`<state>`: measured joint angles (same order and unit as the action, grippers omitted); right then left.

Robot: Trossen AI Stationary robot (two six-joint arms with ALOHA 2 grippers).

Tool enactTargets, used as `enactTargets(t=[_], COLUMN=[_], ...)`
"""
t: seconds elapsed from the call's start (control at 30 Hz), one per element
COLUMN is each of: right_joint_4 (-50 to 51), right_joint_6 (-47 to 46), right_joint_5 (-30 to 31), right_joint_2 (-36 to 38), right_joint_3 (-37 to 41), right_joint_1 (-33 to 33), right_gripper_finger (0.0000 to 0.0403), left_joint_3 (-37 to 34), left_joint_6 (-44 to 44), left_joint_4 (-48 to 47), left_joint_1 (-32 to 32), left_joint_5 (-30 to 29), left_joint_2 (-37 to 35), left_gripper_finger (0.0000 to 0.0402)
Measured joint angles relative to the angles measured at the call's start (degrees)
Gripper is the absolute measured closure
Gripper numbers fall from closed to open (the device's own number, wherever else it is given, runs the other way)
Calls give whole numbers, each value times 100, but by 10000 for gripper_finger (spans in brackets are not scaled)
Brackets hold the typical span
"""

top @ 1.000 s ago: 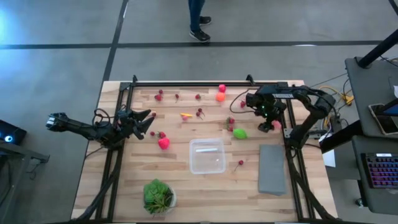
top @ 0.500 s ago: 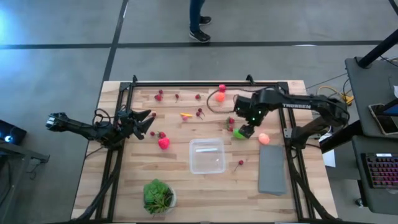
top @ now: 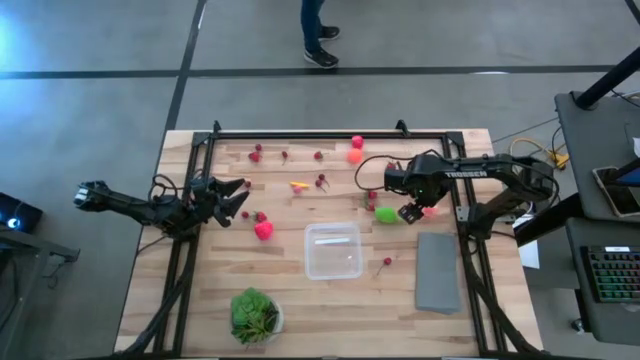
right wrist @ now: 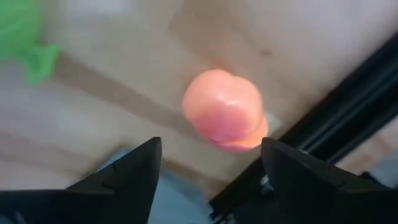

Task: Pick and placing Produce into tupperware
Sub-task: Put the pink peach into the transparent bin

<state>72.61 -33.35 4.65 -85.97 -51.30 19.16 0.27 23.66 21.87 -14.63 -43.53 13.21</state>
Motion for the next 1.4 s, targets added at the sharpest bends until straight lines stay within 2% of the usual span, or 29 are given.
enactTargets(t=[0.13, 0.37, 0.6, 0.8, 1.4], right_joint_4=[-18, -252, -1003, -1108, -1525], right_joint_6=[115, 351, -346, -944, -1404], right_joint_5=[387, 446, 490, 721, 697], right_joint_2=[-4, -15, 0, -13, -37], right_joint_3=[84, 501, 455, 525, 942], right_joint_1=[51, 519, 909, 1064, 1060], right_gripper_finger=[103, 92, 92, 92, 92], left_joint_3=[0, 0, 0, 0, 0], left_joint_6=[-2, -2, 0, 1, -4], left_joint_4=[0, -7, -7, -7, -22], left_joint_1=[0, 0, 0, 0, 0], left_joint_5=[0, -28, -39, -46, -181], left_joint_2=[2, 0, 0, -13, -7], left_gripper_finger=[93, 93, 93, 93, 93])
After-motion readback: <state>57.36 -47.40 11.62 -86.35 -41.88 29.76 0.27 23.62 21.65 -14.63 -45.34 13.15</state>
